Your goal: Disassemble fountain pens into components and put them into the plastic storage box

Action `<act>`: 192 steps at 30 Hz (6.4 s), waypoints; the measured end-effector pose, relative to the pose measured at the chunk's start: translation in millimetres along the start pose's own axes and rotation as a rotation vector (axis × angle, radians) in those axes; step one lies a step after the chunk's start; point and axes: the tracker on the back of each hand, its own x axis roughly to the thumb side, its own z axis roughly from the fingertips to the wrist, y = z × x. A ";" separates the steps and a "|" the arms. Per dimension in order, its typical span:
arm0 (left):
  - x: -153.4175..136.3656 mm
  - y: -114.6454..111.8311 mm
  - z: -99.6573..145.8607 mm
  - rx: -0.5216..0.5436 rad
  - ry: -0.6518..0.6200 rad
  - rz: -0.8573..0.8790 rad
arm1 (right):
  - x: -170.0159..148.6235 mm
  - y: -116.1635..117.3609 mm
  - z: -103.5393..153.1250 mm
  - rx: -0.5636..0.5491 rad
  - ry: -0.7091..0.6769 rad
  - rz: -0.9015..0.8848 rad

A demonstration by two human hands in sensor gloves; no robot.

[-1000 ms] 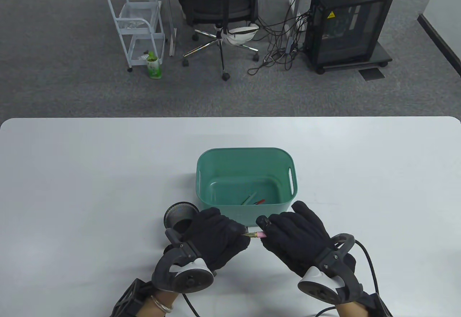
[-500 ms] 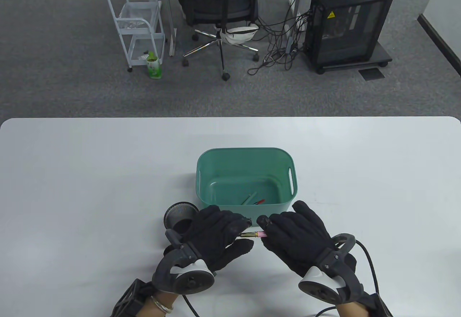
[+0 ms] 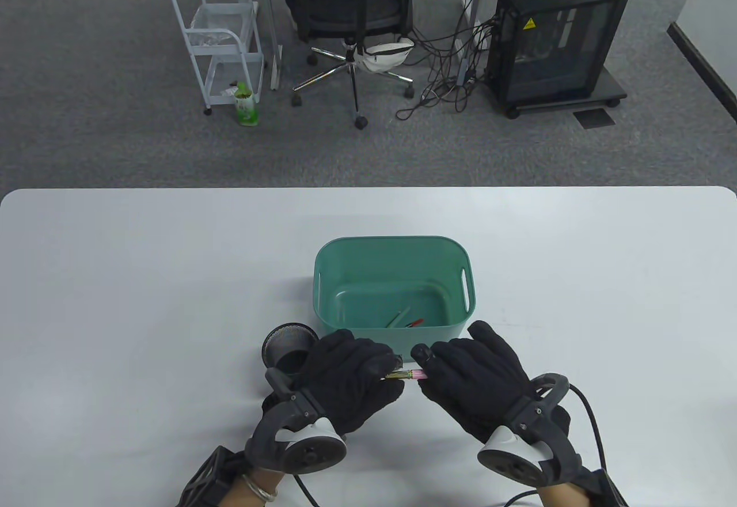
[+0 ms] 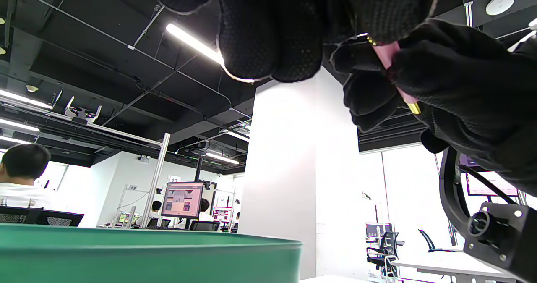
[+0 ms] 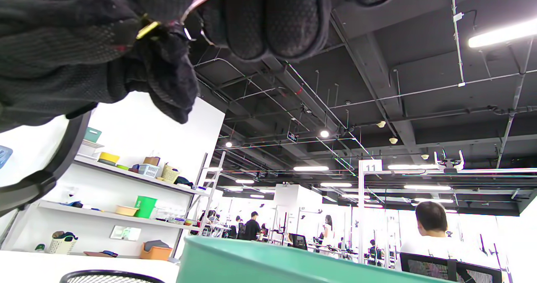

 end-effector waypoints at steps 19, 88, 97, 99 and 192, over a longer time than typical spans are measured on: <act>-2.4 -0.6 -0.2 -0.004 0.000 0.030 | 1.4 0.7 -0.3 0.005 -0.007 -0.002; -2.1 -1.8 0.6 -0.011 0.002 0.012 | 1.3 0.8 0.0 0.004 -0.006 -0.002; 0.0 -1.3 0.7 0.002 -0.009 0.000 | 0.9 0.8 0.1 0.004 -0.005 -0.002; 0.3 -1.3 0.6 0.002 -0.009 0.000 | 1.0 0.8 0.1 0.004 -0.006 -0.002; -1.7 -0.5 1.6 0.020 0.002 0.002 | 0.3 1.5 0.4 0.006 -0.006 0.002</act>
